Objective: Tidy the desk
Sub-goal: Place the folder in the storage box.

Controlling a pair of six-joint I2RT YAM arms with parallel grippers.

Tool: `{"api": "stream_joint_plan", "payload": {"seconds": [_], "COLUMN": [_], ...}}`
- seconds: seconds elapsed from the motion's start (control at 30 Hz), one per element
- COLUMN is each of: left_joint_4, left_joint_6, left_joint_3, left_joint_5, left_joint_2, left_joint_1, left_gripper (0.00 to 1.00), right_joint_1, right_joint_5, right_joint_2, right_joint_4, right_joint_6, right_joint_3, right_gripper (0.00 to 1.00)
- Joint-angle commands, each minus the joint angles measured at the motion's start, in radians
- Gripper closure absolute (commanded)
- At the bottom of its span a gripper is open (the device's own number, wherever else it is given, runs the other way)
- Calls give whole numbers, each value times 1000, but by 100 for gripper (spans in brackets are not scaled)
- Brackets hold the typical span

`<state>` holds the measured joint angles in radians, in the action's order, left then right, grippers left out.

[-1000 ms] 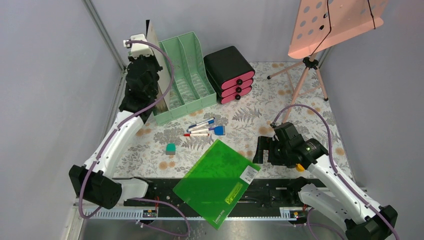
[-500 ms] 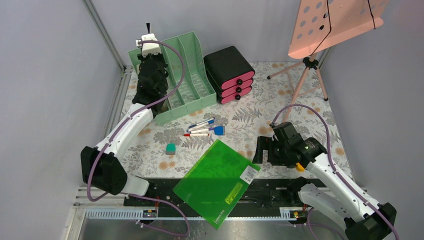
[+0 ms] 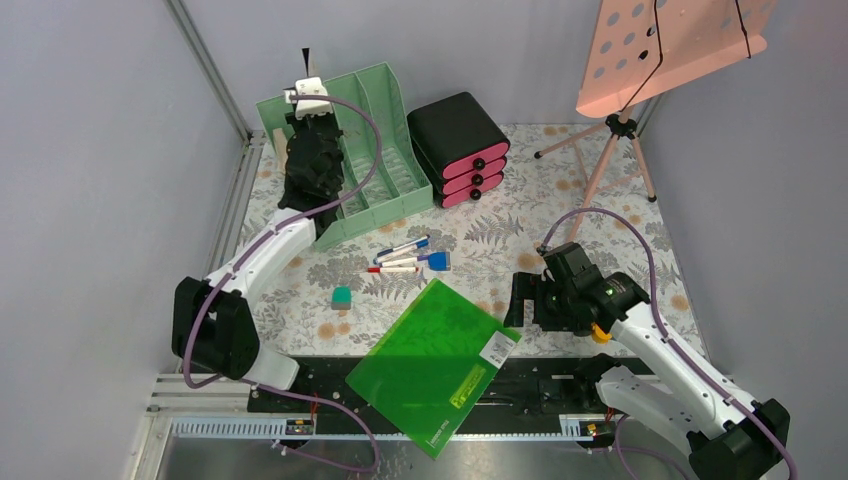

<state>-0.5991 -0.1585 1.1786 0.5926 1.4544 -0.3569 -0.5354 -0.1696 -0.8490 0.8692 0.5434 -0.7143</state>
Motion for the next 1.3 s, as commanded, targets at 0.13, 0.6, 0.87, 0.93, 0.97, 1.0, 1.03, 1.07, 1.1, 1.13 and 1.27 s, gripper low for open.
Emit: {"api": "stream_joint_plan", "payload": {"seconds": [0.13,0.6,0.87,0.93,0.97,1.0,1.03,1.07,1.1,1.13,1.27], "left_joint_4": [-262,-117,187,273,319,362,400,438,474,511,667], "left_joint_6": [-67,53,208,244,262,275,286,297,303,306,322], "left_joint_3": [-66,-174,-151,-124,-110,-91,-73,-60,-43,-25,52], "left_joint_5": [-42,24,-9,-22,-32,-43,-49,-59,-70,-81,-128], "left_joint_2": [48,-55,-165,-184,-195,-207,-216,-222,-230,-239,-258], "left_joint_1": [8,12,12,12,13,13,12,12,13,12,13], "left_gripper": [100,89,38,32,30,27,26,23,21,19,2], "right_joint_1": [4,3,4,3,4,3,3,3,4,3,3], "right_joint_5": [-10,-10,-14,-16,-15,-15,-16,-17,-17,-19,-19], "right_joint_2": [-12,-24,-11,-6,-4,-2,-1,0,1,4,11], "right_joint_4": [-17,-24,-24,-25,-25,-25,-25,-24,-24,-24,-25], "right_joint_6": [-15,-13,-7,-6,-5,-5,-4,-4,-2,-2,2], "right_joint_3": [5,7,8,9,9,9,10,10,9,10,12], "right_gripper": [1,1,1,1,0,0,0,0,1,0,1]}}
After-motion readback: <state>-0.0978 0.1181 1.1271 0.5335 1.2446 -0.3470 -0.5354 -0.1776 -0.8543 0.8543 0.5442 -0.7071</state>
